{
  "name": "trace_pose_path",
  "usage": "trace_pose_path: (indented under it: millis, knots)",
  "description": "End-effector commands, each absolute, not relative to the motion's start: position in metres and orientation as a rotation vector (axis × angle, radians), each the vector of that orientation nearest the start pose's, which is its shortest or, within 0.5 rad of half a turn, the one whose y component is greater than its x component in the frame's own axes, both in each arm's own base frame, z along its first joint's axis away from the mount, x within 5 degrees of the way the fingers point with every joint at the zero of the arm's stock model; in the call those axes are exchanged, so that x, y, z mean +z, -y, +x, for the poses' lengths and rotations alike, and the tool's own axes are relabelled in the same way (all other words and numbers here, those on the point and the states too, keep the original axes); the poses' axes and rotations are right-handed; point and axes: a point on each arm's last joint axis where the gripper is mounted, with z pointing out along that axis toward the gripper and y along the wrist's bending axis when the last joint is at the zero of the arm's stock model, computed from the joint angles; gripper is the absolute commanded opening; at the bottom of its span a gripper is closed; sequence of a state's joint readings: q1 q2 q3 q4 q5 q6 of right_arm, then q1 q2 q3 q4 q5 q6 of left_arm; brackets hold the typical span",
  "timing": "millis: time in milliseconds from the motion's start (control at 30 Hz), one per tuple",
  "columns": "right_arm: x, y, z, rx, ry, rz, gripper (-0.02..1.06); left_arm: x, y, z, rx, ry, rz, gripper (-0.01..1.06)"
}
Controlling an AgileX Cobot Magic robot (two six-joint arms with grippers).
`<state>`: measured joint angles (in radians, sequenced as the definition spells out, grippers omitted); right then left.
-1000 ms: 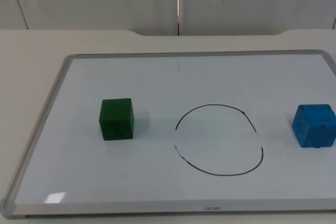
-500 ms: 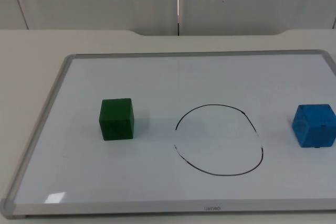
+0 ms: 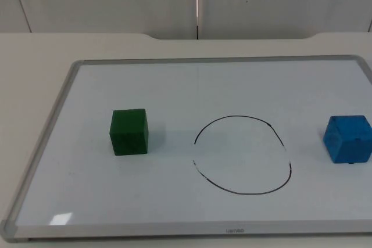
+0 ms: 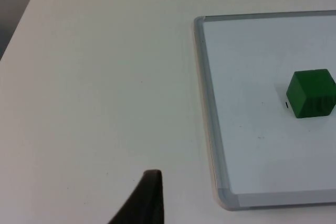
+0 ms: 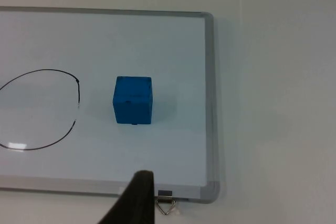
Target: Push the two cubes into the marked area.
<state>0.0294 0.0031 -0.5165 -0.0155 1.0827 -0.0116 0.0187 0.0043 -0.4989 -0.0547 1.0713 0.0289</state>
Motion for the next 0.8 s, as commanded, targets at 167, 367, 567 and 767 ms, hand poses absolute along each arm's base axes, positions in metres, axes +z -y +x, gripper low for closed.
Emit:
trace_pose_path:
  millis: [167, 367, 567, 767]
  knots:
    - [0.280, 0.001, -0.007, -0.004, -2.047, -0.047, 1.05, 0.278, 0.005, -0.005, -0.040, -2.042, 0.011, 1.05]
    - [0.280, 0.001, -0.007, -0.004, -2.047, -0.047, 1.05, 0.291, 0.004, -0.007, -0.020, -1.996, 0.010, 1.05]
    - [0.280, 0.001, -0.007, -0.004, -2.047, -0.047, 1.05, 0.295, 0.003, -0.002, -0.019, -1.981, 0.008, 1.05]
    - [0.280, 0.001, -0.007, -0.004, -2.047, -0.047, 1.05, 0.295, 0.003, 0.002, -0.020, -2.004, 0.008, 1.05]
